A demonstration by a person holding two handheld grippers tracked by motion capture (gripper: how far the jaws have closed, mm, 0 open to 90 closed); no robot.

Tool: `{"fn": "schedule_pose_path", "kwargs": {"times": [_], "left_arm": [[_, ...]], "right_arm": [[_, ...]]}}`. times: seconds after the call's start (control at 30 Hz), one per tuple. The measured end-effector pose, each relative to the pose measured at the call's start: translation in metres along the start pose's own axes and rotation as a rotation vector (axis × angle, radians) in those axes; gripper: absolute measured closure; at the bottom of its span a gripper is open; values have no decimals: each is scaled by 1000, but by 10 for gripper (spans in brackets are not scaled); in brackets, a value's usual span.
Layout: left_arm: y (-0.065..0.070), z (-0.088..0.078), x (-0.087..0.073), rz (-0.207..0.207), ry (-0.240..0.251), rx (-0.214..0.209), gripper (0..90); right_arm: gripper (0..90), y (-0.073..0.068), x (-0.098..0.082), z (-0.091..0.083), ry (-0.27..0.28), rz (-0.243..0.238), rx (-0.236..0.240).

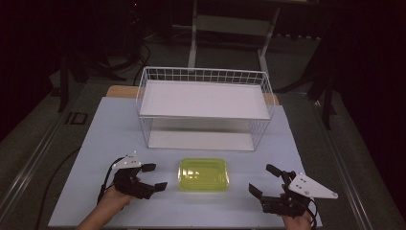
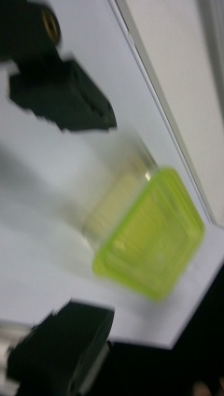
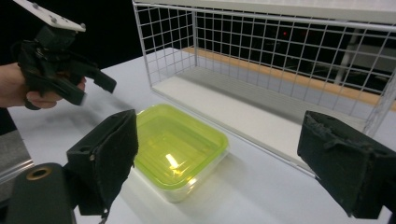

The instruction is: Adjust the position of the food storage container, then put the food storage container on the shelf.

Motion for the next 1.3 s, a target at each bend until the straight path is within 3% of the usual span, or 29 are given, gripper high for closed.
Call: {"fn": "schedule_pose_path", "kwargs": {"times": [0.2, 0.33, 0.47, 0.53, 0.6, 0.63, 0.8, 0.93, 1.1, 1.13, 1.17, 1.3], "left_arm": [[21, -8, 16, -25, 28, 13, 26], [32, -6, 30, -14, 9, 17, 26], [34, -1, 42, -10, 23, 39, 26], [36, 4, 47, -17, 19, 19, 26], [36, 7, 48, -9, 22, 22, 26], [37, 14, 49, -16, 9, 0, 26], [32, 30, 52, -63, -16, 4, 28], [26, 38, 54, -122, -34, 20, 28], [24, 46, 48, -179, -114, 43, 28], [24, 46, 48, -179, -114, 43, 28], [24, 50, 45, -214, -145, 59, 29], [26, 55, 39, -262, -191, 57, 58]], "right_arm": [[124, -5, 0, 5, -19, 3, 26], [126, 2, 3, 6, -52, -3, -21], [158, 14, 6, 5, -56, 23, -34], [176, 18, 5, 5, -80, 43, -32], [176, 21, 6, 6, -71, 68, -27], [175, 24, 6, 9, -71, 129, -6], [137, 26, 5, 20, -135, 101, -5], [137, 28, -3, 36, -201, 193, 6], [128, 32, -15, 58, -241, 334, 24], [128, 32, -15, 58, -241, 334, 24], [153, 35, -20, 66, -262, 407, 11], [221, 37, -31, 78, -291, 534, 50]]}}
Point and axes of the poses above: each handheld gripper's, and its own axes: z roughly forward along the jaws, x roughly out of its top, y roughly to its right, the point moved 9 cm from there along z, roughly forward along the jaws, and after that the axes turned 14 degrees about x, right-handed, at the moved point
